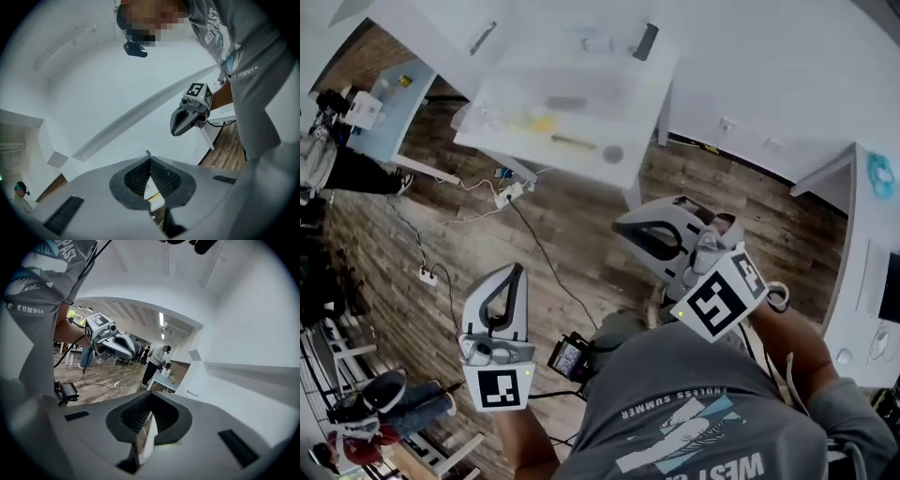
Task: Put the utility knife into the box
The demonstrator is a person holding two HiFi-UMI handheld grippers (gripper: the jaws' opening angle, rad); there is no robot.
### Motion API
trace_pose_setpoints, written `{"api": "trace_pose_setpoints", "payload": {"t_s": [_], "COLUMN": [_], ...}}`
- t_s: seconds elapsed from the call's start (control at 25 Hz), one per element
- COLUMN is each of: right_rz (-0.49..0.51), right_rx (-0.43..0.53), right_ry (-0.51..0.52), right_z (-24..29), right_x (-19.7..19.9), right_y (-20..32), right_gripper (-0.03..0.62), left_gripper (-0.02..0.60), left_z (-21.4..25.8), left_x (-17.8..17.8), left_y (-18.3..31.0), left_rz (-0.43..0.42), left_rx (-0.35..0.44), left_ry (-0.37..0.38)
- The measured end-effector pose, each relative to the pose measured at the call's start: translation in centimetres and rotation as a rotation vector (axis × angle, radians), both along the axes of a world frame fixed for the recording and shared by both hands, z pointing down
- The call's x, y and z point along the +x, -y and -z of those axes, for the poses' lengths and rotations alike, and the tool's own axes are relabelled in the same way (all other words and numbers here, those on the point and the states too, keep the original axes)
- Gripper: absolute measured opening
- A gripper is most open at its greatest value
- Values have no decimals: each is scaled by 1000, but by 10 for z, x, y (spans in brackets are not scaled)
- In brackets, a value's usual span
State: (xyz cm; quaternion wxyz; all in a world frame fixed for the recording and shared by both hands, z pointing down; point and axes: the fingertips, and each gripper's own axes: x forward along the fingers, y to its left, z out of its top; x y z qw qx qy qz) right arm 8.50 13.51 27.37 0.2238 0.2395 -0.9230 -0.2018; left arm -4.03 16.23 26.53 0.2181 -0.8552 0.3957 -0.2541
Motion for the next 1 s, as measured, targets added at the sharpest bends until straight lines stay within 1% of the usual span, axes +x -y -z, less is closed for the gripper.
{"api": "trace_pose_setpoints", "payload": {"t_s": [0.08,0.2,0.28,0.36,0.44,0.52,0.6,0.64,0.72,0.8,0.92,1.0], "right_rz": [28,29,12,-18,-45,-49,-60,-72,-94,-108,-99,-90], "right_rx": [-19,-38,-48,-51,-25,30,58,51,16,-14,-33,-42], "right_ry": [-1,-6,-19,-21,-25,-57,-79,-82,-87,-95,-129,-136], "right_z": [-4,-4,-4,0,8,13,14,13,8,-1,-12,-15], "right_x": [-3,1,0,-2,-4,-5,-7,-9,-17,-25,-34,-31], "right_y": [10,25,33,41,57,75,92,98,102,106,119,129], "right_gripper": [9,11,9,11,9,9,11,11,9,11,11,11], "left_gripper": [8,8,8,8,8,8,8,8,8,8,8,8], "left_z": [-6,-5,-2,6,17,25,29,28,23,15,2,-3], "left_x": [-3,4,4,1,-1,-2,-5,-8,-17,-26,-34,-30], "left_y": [7,29,42,57,79,102,120,126,132,141,163,173], "left_rz": [25,-10,-31,-57,-91,-118,-138,-146,-157,-169,-167,-170], "left_rx": [-20,-21,-16,14,69,113,132,124,85,58,26,6], "left_ry": [4,15,-7,-59,-98,-124,-126,-116,-95,-87,-77,-90]}}
